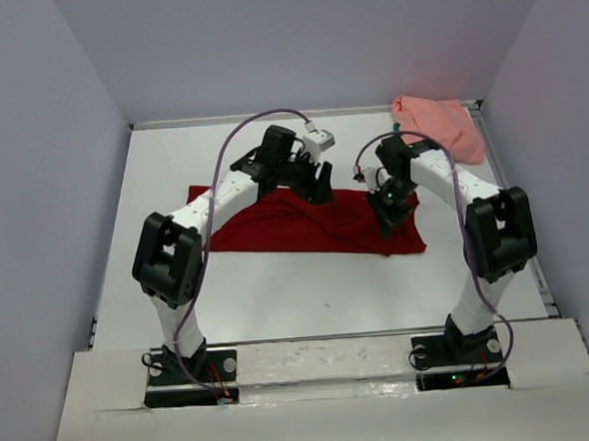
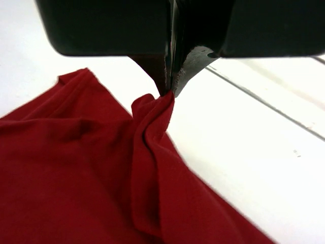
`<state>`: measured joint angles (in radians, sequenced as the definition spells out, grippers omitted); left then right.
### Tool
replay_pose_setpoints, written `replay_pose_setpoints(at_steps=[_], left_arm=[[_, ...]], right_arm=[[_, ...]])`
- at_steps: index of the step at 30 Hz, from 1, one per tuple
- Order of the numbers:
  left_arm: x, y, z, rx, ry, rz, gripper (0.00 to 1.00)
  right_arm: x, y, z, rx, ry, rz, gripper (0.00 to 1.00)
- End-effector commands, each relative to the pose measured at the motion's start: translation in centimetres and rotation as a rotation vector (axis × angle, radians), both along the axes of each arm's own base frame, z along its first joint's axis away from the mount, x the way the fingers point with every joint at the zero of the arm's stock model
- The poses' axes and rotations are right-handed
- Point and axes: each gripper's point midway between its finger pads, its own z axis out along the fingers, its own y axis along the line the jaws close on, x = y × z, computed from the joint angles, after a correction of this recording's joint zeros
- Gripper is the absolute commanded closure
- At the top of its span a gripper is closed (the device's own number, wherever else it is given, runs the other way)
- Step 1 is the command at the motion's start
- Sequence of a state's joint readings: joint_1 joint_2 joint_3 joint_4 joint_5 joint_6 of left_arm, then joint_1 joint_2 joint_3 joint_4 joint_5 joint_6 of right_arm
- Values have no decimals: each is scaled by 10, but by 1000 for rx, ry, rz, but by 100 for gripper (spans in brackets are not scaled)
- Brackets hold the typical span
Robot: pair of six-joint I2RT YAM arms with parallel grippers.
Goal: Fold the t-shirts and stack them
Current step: Fold the other side of the tshirt into a rectangle
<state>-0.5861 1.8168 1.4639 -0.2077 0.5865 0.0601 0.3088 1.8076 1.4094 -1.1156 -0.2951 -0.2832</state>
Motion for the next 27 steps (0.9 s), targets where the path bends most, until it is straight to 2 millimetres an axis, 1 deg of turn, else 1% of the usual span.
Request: replay_pose_setpoints(at_steps=[1, 3, 7, 8, 9, 10, 11, 12, 14, 15, 18, 19, 21, 22, 23, 24, 25, 26, 27], left_arm=[[-2, -6, 1, -31, 32, -24, 32], [-1, -6, -3, -25, 40, -18, 32], [2, -7, -2, -18, 37, -17, 32], [2, -6, -2, -14, 38, -17, 32], [3, -6, 2, -15, 25, -16, 32], [4, -6, 5, -15, 16, -16, 32], [4, -5, 6, -12, 12, -14, 32], [6, -4, 7, -8, 0, -11, 32], [5, -3, 10, -4, -4, -11, 32], [5, -3, 11, -5, -7, -12, 32], [5, -3, 12, -5, -12, -12, 32], [5, -3, 11, -3, -10, -14, 32], [5, -3, 12, -4, -9, -13, 32], [4, -4, 12, -10, -6, -19, 32], [3, -5, 12, -14, -2, -25, 32], [2, -7, 13, -25, 6, -30, 32], [-1, -11, 11, -34, 22, -47, 32], [-3, -14, 10, -39, 30, -56, 34], [-6, -17, 8, -43, 42, -70, 41]], right_arm=[[-27, 15, 28, 122, 43, 23, 100], [-35, 17, 36, 148, 46, 34, 100], [-45, 15, 41, 153, 58, 47, 100], [-46, 12, 40, 139, 56, 51, 87], [-46, 9, 42, 120, 56, 53, 55], [-48, 8, 44, 120, 64, 64, 45], [-53, 7, 46, 119, 89, 79, 40], [-54, 12, 54, 154, 94, 95, 36], [-62, 13, 63, 177, 131, 131, 32], [-59, 14, 67, 183, 124, 136, 31], [-67, 21, 78, 244, 157, 178, 31], [-64, 20, 78, 235, 141, 173, 30], [-41, 18, 72, 183, 51, 118, 29], [-28, 5, 68, 92, -23, 90, 29], [-17, 0, 65, 47, -61, 44, 29], [2, -4, 65, 25, -135, 7, 28], [11, -11, 63, -11, -161, -20, 28], [20, -12, 66, -21, -188, -35, 28], [24, -13, 65, -36, -195, -48, 28]])
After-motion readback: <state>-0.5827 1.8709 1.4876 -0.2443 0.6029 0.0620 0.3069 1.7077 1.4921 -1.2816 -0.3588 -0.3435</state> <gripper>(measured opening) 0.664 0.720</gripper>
